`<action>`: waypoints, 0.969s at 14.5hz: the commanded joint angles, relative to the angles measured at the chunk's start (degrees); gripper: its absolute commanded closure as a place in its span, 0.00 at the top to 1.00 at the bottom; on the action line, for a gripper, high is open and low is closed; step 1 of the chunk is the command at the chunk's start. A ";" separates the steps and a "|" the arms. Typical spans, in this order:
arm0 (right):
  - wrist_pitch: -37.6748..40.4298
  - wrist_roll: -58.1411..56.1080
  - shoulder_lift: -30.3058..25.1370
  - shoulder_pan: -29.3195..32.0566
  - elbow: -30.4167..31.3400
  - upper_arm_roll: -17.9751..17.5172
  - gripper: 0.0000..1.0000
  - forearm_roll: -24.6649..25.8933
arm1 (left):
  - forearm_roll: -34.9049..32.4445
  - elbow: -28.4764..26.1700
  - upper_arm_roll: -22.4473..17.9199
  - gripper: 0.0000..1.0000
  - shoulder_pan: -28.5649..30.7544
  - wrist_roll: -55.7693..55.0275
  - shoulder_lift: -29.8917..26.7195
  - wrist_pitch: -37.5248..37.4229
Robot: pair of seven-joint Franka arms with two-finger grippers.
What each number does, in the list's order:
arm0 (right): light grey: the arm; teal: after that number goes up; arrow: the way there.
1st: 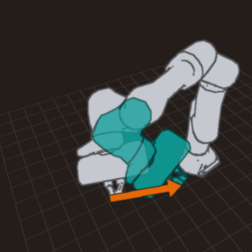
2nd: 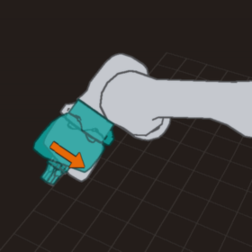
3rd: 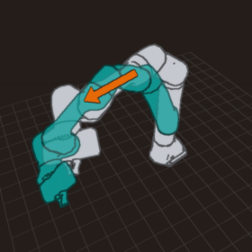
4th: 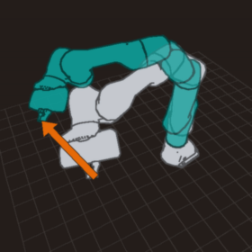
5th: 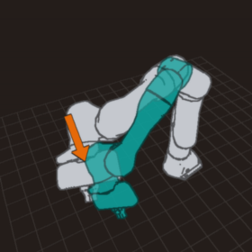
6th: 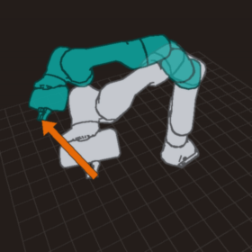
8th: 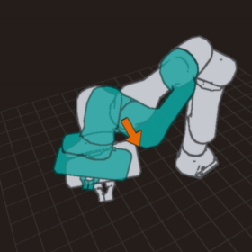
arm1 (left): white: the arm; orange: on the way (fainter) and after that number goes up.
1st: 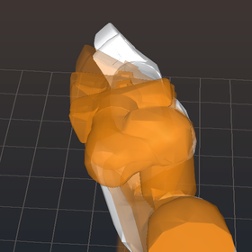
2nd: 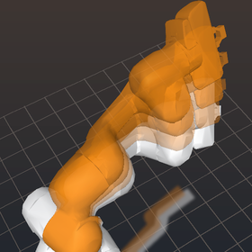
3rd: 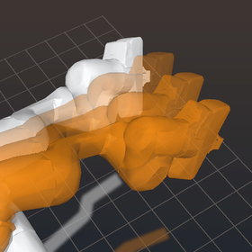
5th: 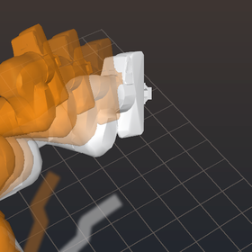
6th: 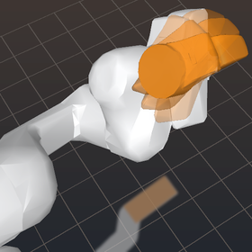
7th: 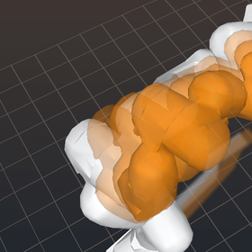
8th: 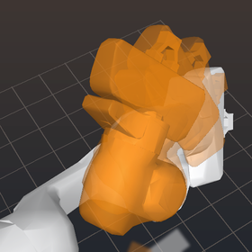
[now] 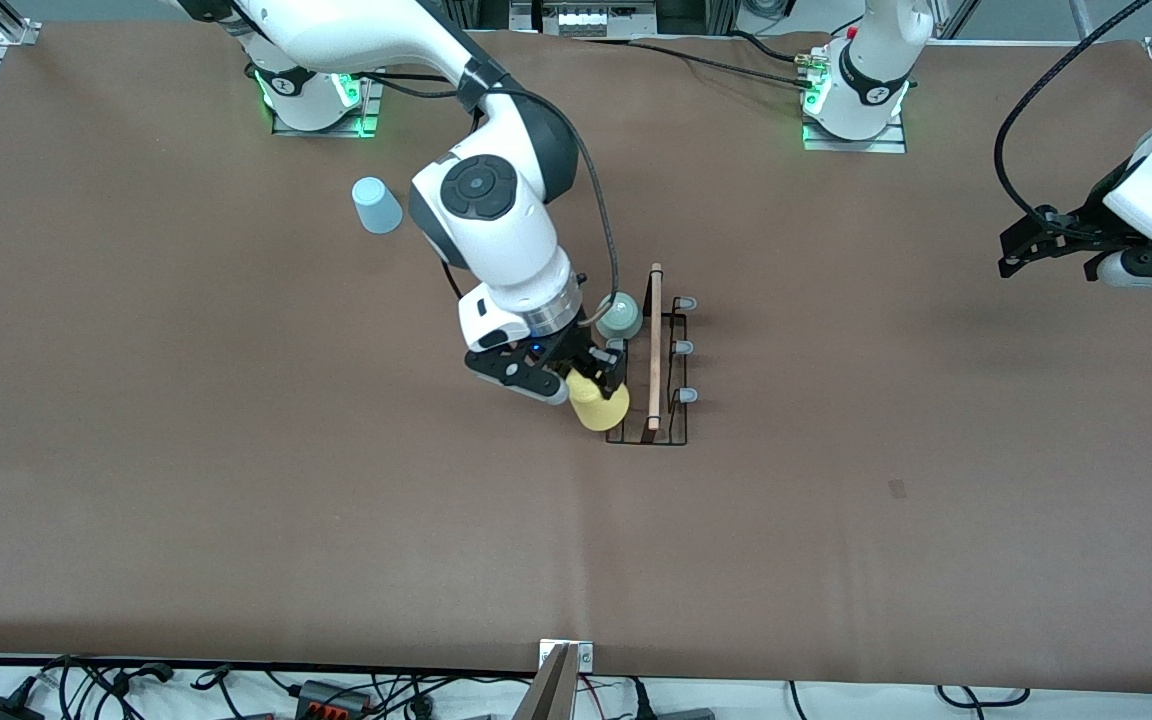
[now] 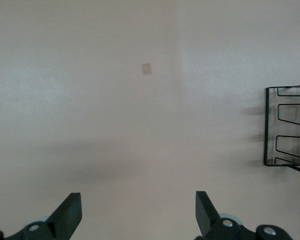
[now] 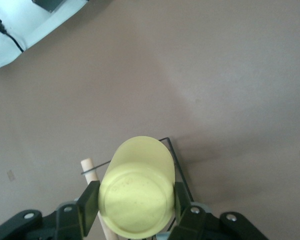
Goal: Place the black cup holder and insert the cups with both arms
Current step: 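Lower the yellow cup onto a rack peg and open the right gripper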
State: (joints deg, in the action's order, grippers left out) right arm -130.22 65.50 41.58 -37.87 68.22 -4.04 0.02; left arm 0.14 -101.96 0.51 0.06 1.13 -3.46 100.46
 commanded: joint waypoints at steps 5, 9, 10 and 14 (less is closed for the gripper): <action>0.32 3.06 1.14 -2.64 2.00 0.70 0.17 1.91 | 0.74 1.06 0.19 1.00 0.46 0.63 0.12 -1.32; 0.32 4.11 1.23 -2.64 2.18 0.61 1.00 2.97 | 0.74 1.06 0.19 1.00 0.46 0.63 0.12 -1.32; 0.49 3.50 0.96 -2.64 2.01 0.61 1.00 3.92 | 0.74 1.06 0.19 1.00 0.46 0.63 0.12 -1.40; 6.01 1.40 -1.66 -0.46 2.18 0.61 1.00 4.90 | 0.74 1.15 0.19 1.00 0.46 0.63 0.12 -1.41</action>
State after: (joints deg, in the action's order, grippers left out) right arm -128.31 67.87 42.59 -39.67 69.86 -3.39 4.40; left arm 0.14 -101.96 0.51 0.07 1.13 -3.46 100.17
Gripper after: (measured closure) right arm 0.004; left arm 0.000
